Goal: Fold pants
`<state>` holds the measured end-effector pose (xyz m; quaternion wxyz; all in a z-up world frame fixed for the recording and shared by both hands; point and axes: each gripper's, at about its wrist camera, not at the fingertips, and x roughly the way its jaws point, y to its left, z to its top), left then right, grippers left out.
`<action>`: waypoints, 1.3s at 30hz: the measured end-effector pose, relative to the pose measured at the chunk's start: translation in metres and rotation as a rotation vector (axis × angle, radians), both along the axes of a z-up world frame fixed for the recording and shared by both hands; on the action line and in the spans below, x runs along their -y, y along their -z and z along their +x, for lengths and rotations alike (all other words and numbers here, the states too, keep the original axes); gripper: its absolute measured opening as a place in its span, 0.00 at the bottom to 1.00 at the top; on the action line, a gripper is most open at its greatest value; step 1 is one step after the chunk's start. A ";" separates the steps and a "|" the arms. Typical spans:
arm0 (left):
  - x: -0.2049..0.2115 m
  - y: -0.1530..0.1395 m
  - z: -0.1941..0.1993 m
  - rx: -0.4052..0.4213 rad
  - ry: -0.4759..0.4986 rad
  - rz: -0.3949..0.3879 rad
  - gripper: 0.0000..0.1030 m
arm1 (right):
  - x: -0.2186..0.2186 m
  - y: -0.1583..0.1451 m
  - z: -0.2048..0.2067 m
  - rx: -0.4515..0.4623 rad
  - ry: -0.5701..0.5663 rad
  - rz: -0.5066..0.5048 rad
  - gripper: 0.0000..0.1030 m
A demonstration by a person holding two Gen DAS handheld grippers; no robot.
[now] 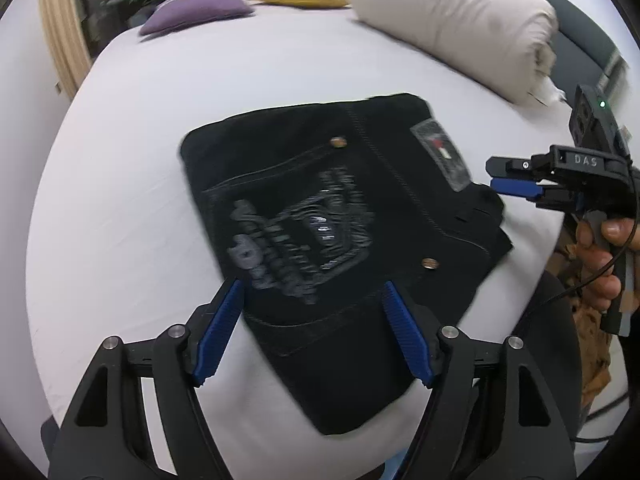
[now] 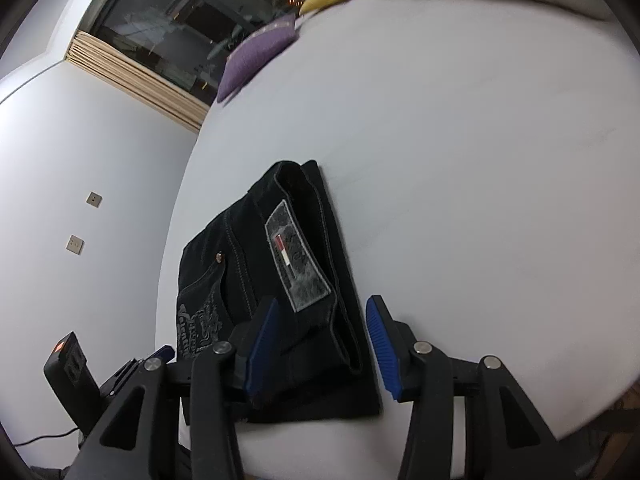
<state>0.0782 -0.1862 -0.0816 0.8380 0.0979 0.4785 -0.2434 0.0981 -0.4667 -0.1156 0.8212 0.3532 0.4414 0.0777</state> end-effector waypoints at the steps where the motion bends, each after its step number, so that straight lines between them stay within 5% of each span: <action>1: -0.002 0.001 0.002 -0.001 -0.011 0.005 0.69 | -0.004 0.003 0.004 -0.006 -0.012 0.001 0.48; 6: -0.015 0.001 0.015 -0.021 -0.053 0.006 0.71 | -0.011 0.017 0.025 -0.045 -0.064 0.001 0.60; 11: -0.025 0.008 0.030 -0.071 -0.073 -0.027 0.76 | -0.012 0.022 0.036 -0.049 -0.091 0.007 0.61; 22: -0.041 0.046 0.084 -0.321 -0.111 -0.245 0.74 | -0.015 0.028 0.056 -0.050 -0.156 0.077 0.60; 24: -0.038 0.046 0.090 -0.339 -0.097 -0.256 0.61 | -0.016 0.029 0.058 -0.057 -0.167 0.075 0.52; 30: -0.035 0.044 0.095 -0.341 -0.093 -0.257 0.43 | -0.031 0.018 0.053 -0.052 -0.179 -0.012 0.26; 33: -0.040 0.037 0.095 -0.331 -0.090 -0.284 0.28 | -0.045 0.005 0.046 -0.035 -0.172 -0.076 0.21; 39: -0.055 0.013 0.098 -0.302 -0.066 -0.314 0.21 | -0.066 -0.035 0.040 0.049 -0.177 -0.082 0.19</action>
